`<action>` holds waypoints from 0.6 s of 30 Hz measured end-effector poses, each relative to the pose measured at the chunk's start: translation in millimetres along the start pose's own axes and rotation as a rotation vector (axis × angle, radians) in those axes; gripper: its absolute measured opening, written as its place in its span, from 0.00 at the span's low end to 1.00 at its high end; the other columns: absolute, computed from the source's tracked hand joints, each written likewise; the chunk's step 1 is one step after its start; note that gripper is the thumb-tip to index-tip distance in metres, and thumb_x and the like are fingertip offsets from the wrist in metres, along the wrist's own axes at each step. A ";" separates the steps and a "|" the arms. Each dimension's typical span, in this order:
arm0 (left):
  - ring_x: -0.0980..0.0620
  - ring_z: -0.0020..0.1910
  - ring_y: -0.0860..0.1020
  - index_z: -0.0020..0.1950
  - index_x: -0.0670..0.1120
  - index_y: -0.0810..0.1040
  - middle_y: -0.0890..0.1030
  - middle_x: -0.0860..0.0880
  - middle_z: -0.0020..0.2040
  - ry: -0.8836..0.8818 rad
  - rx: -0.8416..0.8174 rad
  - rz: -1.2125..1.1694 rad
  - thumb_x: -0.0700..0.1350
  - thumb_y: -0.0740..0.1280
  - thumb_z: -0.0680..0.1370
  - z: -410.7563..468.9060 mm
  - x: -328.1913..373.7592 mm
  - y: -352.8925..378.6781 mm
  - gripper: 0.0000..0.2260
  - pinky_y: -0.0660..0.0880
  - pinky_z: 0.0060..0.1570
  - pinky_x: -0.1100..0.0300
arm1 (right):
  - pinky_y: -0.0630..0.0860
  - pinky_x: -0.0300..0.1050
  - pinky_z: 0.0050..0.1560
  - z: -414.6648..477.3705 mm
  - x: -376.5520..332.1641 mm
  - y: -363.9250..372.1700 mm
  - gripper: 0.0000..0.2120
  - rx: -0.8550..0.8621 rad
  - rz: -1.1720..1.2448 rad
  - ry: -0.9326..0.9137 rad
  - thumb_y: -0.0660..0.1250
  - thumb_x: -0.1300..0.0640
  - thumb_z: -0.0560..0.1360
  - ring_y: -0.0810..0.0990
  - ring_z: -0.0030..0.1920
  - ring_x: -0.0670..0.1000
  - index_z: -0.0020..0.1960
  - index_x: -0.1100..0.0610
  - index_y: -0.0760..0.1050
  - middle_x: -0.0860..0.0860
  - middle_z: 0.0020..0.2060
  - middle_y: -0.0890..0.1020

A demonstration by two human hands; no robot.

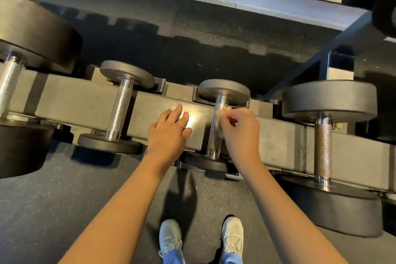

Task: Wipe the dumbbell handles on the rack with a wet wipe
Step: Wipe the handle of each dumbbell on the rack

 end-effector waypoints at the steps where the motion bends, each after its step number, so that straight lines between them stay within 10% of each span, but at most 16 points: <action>1: 0.51 0.76 0.50 0.76 0.53 0.59 0.52 0.54 0.78 0.004 0.004 0.005 0.53 0.53 0.83 0.1 -0.3 -0.4 0.21 0.59 0.69 0.47 | 0.66 0.23 0.42 -10.4 2.4 1.2 0.05 -0.042 -0.014 -0.009 0.66 0.57 0.77 0.74 0.43 0.40 0.46 0.56 0.81 0.49 0.44 0.79; 18: 0.49 0.76 0.52 0.76 0.52 0.58 0.53 0.52 0.78 0.069 0.004 0.049 0.51 0.55 0.82 -1.0 -3.8 -3.8 0.22 0.61 0.69 0.45 | 0.64 0.25 0.40 1.0 -15.5 1.7 0.07 0.055 -0.205 -0.087 0.65 0.59 0.77 0.73 0.44 0.42 0.53 0.57 0.81 0.51 0.49 0.78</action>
Point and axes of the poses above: each hand's wrist, its own z-axis towards the middle knuckle, its own y-axis out of the palm, x = y × z, the point moved 7 cm from there along z, towards the middle knuckle
